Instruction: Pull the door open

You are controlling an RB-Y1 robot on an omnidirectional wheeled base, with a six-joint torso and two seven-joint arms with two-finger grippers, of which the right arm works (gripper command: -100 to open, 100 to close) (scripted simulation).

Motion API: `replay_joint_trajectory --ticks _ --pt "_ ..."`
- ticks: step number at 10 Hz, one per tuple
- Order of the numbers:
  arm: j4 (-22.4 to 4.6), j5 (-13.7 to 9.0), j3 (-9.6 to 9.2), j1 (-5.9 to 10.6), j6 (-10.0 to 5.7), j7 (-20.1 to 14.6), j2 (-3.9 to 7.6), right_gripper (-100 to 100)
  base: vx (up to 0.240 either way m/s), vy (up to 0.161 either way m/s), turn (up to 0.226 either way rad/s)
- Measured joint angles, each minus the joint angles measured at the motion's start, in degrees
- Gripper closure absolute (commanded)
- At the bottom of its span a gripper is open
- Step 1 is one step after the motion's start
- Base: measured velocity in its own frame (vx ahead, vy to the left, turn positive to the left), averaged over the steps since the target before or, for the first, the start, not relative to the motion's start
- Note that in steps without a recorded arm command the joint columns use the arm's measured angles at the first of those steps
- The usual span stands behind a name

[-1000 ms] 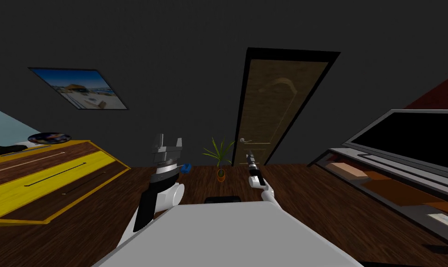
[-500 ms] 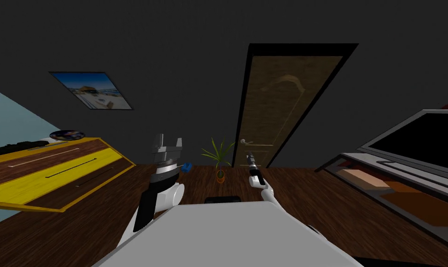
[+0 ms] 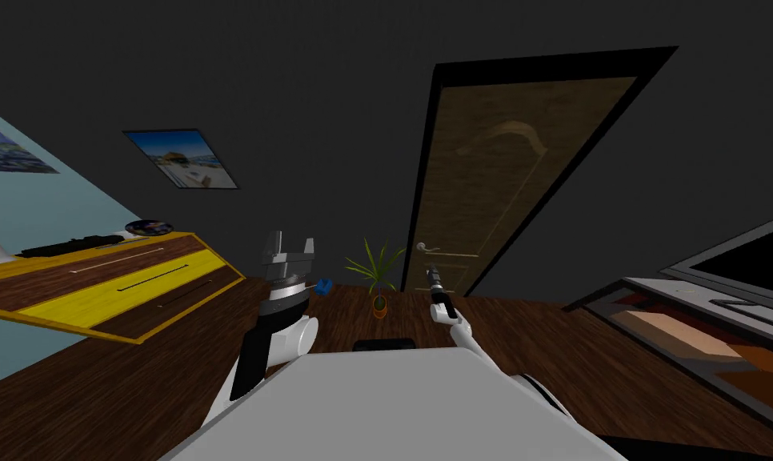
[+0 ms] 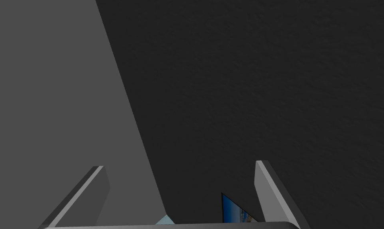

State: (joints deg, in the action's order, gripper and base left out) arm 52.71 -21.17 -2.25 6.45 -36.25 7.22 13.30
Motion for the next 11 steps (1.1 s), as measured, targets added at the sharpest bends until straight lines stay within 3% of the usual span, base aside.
replay_joint_trajectory --ticks 9,11 --pt "-12.05 -2.90 -0.35 5.44 -1.58 1.87 1.42 -100 0.047 -0.093 0.095" --pt "-12.96 -3.22 -0.38 5.79 -1.65 2.06 1.64 -100 0.010 -0.035 0.127"
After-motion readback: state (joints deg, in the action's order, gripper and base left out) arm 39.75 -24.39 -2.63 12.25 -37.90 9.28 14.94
